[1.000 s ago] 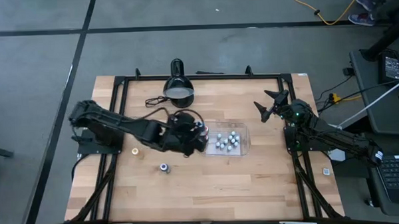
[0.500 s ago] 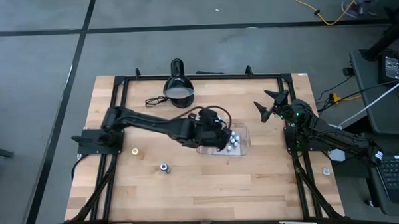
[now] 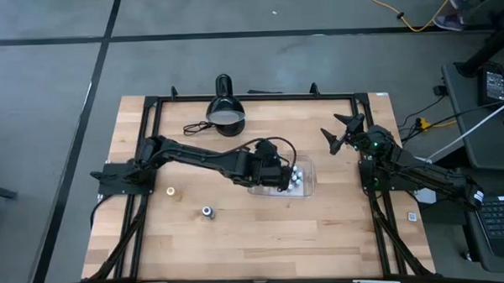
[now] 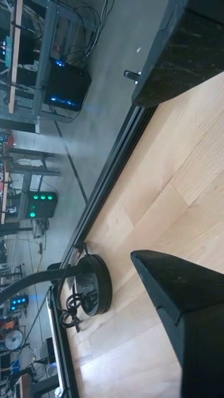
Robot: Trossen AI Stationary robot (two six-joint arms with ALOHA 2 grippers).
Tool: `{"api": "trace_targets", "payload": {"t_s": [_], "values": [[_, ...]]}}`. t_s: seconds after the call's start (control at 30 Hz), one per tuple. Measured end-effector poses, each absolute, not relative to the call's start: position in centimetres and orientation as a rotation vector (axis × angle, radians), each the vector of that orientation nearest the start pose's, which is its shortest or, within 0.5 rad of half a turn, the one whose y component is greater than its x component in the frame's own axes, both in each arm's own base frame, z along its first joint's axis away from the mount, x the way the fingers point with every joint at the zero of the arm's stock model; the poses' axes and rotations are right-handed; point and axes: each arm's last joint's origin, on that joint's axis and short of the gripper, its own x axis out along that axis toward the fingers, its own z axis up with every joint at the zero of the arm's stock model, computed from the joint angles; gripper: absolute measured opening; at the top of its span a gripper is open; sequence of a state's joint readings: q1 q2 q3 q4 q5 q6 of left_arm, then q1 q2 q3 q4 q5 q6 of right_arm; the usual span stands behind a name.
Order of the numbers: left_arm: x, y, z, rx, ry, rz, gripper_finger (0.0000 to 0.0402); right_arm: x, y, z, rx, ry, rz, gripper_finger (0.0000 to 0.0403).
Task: Pick & Place food coloring
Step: Put the big blue food coloring bottle into the transparent bin
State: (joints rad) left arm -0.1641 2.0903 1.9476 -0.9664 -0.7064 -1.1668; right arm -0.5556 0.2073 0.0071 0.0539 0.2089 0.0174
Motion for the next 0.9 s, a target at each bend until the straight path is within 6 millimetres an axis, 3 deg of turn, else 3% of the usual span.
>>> {"api": "trace_targets", "payload": {"t_s": [0.2, 0.5, 0.67, 0.9], "values": [[43.9, -6.1, 27.7, -0.295, 0.742, 0.811, 0.0103, 8.9, -6.2, 15.4, 0.042, 0.141, -0.764, 0.0394], [44.2, -6.2, 27.5, -0.028, 0.93, 0.499, 0.0103, 8.9, -6.2, 15.4, 0.042, 0.141, -0.764, 0.0394], [44.6, -5.6, 27.2, -0.002, 0.949, 0.414, 0.0103, 8.9, -6.2, 15.4, 0.042, 0.141, -0.765, 0.0394], [44.7, -5.4, 25.2, -0.003, 0.947, 0.407, 0.0103, 8.9, -6.2, 15.4, 0.042, 0.141, -0.765, 0.0394]]}}
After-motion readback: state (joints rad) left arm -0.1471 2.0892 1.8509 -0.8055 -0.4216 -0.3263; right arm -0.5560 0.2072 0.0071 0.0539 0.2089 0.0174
